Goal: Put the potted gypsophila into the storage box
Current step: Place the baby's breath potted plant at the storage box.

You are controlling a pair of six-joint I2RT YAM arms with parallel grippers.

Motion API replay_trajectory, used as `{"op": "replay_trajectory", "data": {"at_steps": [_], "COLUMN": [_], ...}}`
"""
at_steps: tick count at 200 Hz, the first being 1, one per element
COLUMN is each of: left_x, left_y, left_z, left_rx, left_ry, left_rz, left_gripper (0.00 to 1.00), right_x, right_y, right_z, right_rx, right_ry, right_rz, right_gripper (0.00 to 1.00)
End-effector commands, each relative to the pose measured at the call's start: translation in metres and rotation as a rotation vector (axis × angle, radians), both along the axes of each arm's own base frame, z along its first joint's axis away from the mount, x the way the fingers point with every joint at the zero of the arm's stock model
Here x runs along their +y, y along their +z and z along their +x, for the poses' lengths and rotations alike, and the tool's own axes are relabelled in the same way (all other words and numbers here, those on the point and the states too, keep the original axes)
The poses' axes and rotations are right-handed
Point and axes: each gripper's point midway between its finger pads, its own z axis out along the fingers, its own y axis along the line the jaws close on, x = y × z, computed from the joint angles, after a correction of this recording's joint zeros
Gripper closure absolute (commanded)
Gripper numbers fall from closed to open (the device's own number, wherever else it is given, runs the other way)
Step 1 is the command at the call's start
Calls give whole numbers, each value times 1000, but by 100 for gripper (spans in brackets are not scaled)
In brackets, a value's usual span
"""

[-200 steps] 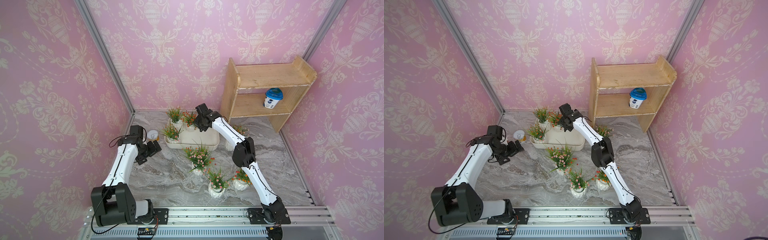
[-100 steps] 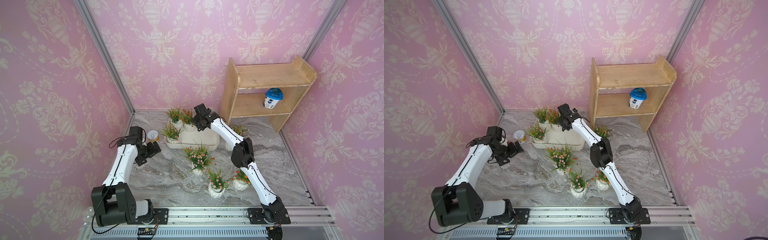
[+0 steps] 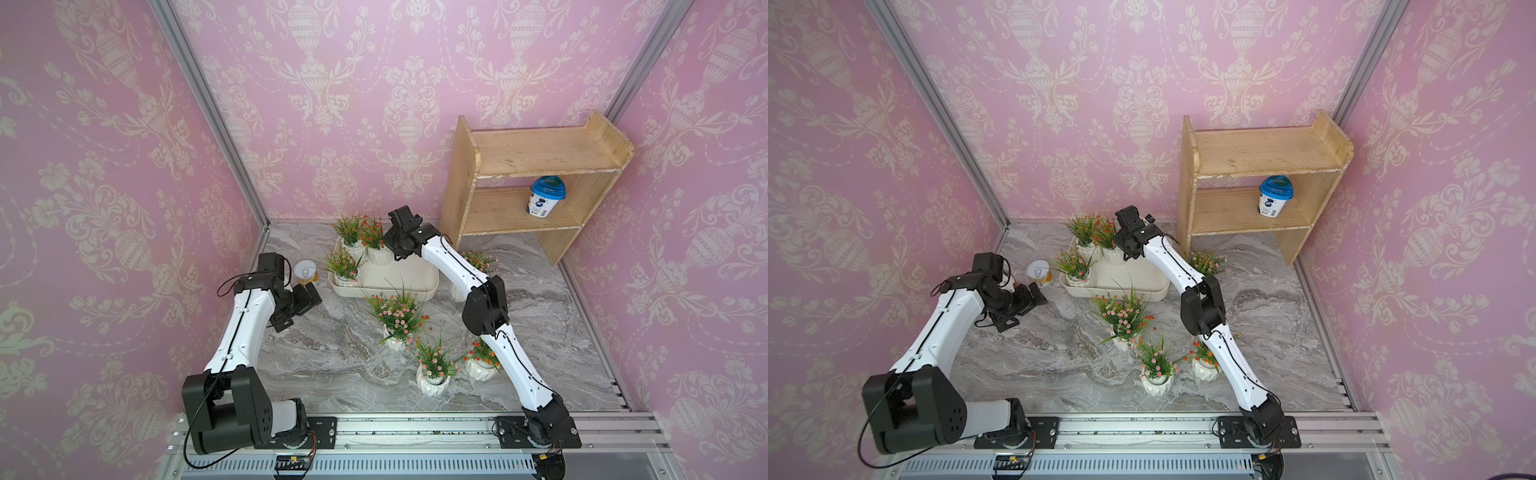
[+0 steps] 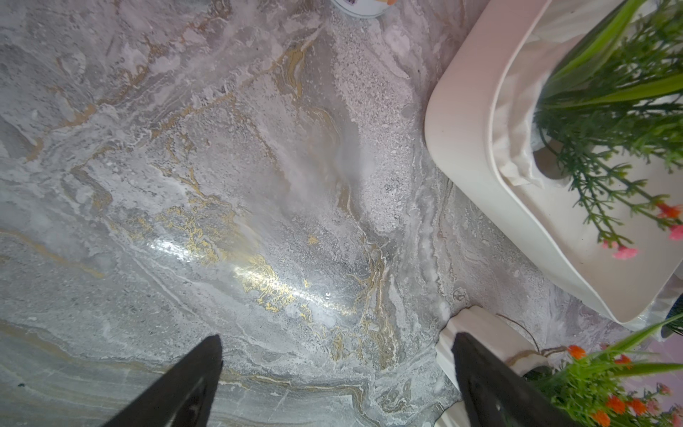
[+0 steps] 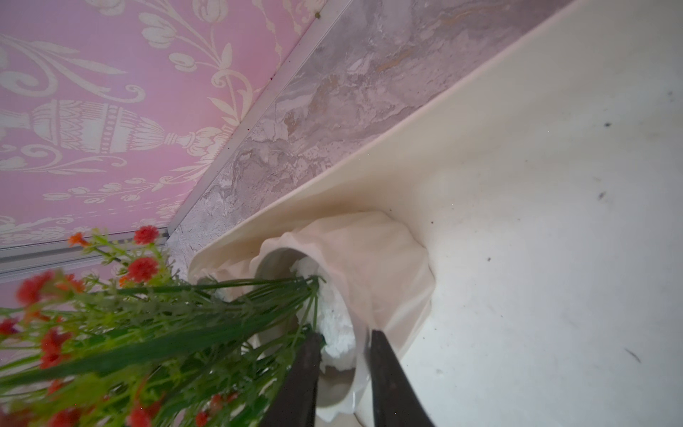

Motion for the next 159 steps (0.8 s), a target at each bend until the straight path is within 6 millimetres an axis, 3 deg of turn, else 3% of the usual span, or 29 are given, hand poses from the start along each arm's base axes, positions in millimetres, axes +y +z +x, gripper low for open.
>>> {"op": "replay_trajectory", "data": {"at_steps": [1,57,98,148,159], "left_x": [0,-4,-9,-26,-31], "left_y": [4,11,11,4,5], "left_z": [-8,-13,-23,-43,-49], "left_rx": [-5,-16,10,53,57], "left_ry": [-12,-11,6,0,2], "left_rz": [-5,-27,-53,-111,-106], "left_gripper": [1,1,1,1,1], "right_x": [0,-13,-26,-46,-51], "right_y": [15,52,95,148,156], "right_z": [1,-9,-21,-46,-53], "right_rx": [-45,-83,-146,-210,-213], "right_ry": [12,24,64,152,180], "right_rz": [-27,-74,-139,-214,-226], "right_gripper": [72,66,60,38,29]}}
